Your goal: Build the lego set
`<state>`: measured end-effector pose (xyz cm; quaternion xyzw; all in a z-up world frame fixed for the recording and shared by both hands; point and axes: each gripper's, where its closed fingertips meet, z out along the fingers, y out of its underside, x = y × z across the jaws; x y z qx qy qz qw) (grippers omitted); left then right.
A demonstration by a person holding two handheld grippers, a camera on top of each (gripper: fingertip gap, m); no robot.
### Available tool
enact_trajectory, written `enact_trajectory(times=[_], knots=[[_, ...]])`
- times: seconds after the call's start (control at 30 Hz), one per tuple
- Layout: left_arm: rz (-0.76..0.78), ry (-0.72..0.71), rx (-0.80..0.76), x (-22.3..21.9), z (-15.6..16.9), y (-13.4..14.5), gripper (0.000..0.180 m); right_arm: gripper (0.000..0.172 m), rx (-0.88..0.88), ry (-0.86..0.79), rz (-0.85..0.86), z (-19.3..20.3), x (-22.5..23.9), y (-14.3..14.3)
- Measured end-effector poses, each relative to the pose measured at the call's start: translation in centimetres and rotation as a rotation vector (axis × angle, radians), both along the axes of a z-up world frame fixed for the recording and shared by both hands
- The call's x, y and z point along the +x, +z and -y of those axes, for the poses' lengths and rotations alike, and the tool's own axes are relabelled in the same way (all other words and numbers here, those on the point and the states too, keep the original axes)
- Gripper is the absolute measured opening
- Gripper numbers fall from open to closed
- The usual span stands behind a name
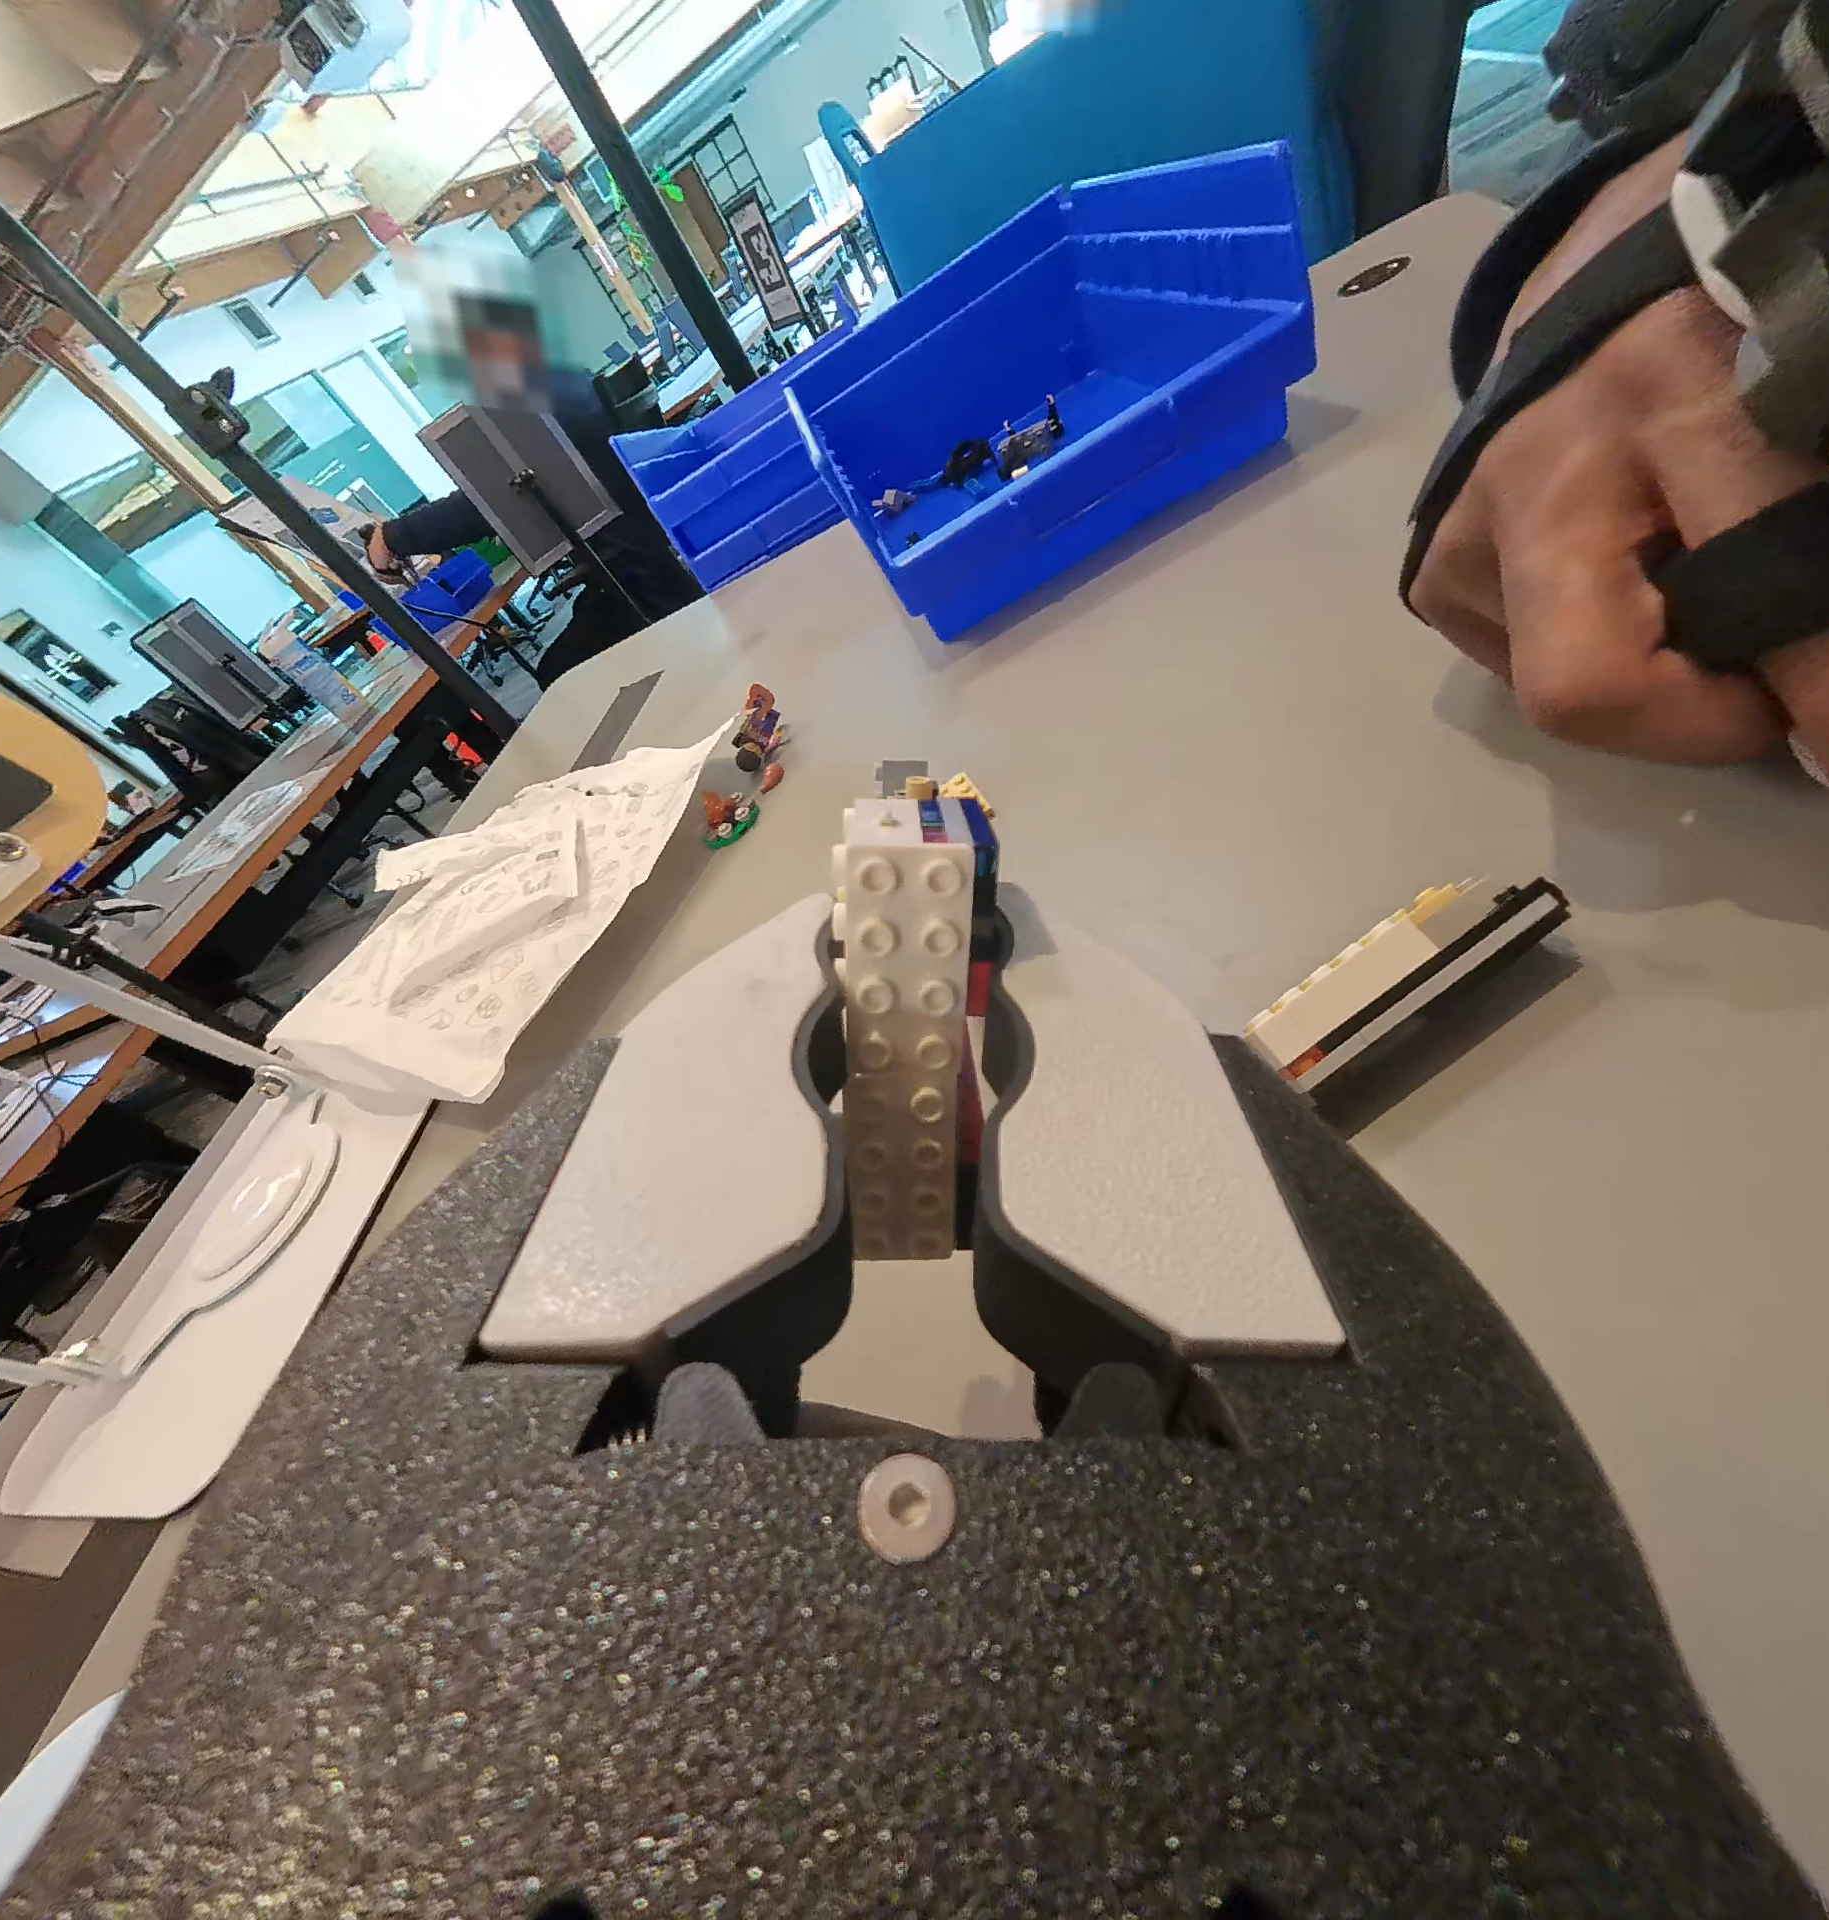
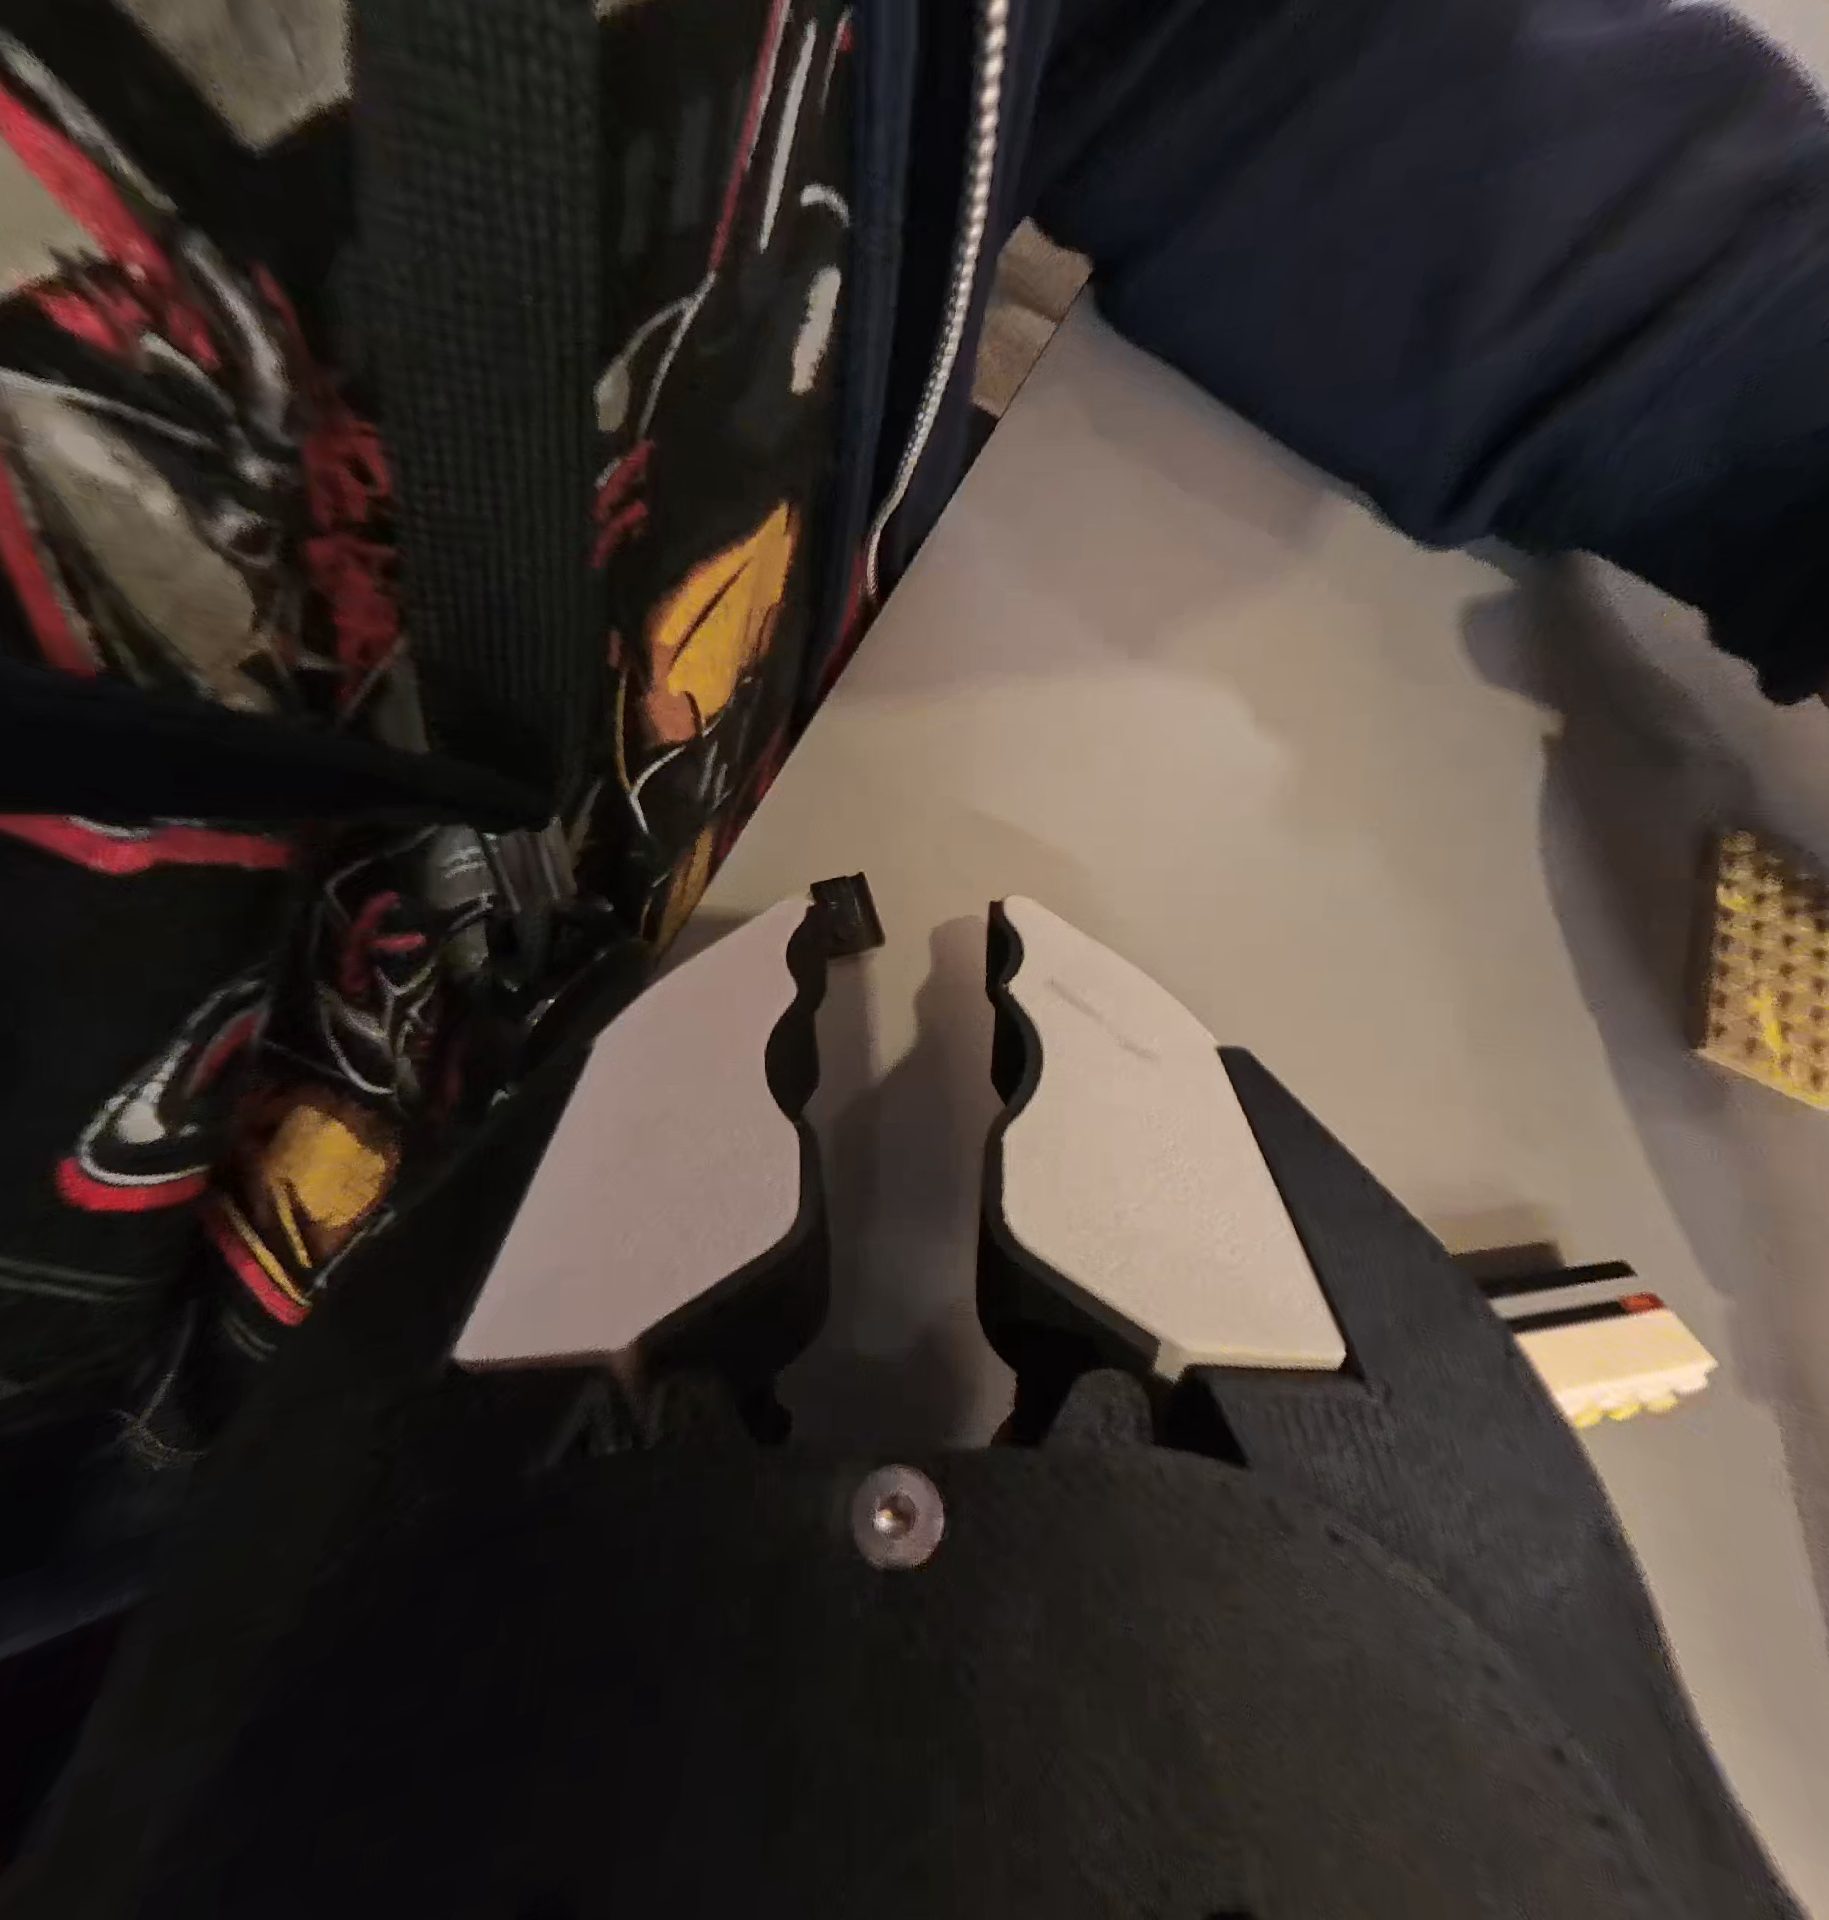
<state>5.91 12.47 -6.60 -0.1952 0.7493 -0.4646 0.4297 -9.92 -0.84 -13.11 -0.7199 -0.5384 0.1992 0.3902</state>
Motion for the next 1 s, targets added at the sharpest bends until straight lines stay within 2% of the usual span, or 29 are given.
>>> enact_trajectory(times=[0.17,0.23,0.27,0.37,0.47,0.63,0.77,0.9,1.0], knots=[[-0.003,0.0,0.011,0.1,0.3,-0.2,0.022,0.028,-0.049,0.042,0.081,0.4,-0.8,-1.4],[-0.002,0.002,0.012,0.1,0.3,-0.2,0.022,0.019,-0.066,0.026,0.112,0.1,-0.7,-1.9],[-0.001,0.003,0.011,0.1,0.3,-0.1,0.022,0.011,-0.069,0.009,0.119,-0.2,-0.6,-1.9],[0.001,0.006,0.008,0.1,0.2,-0.1,0.022,0.01,-0.052,-0.048,0.137,-1.4,0.2,-1.9],[0.004,0.01,0.001,0.2,0.1,0.0,0.022,0.007,-0.001,-0.187,0.191,-3.7,2.1,-1.9],[0.015,0.024,-0.016,0.3,-0.4,0.1,0.021,0.026,0.07,-0.427,0.138,-6.6,5.3,0.0],[0.021,0.036,-0.03,0.4,-0.7,0.2,0.022,0.038,0.046,-0.641,0.071,-7.2,8.4,0.8],[0.022,0.036,-0.031,0.5,-0.7,0.0,0.022,0.052,0.007,-0.718,0.13,-7.2,9.8,-0.6],[0.024,0.031,-0.025,0.5,-0.6,0.0,0.022,0.048,0.024,-0.726,0.191,-7.6,10.9,-0.7]])
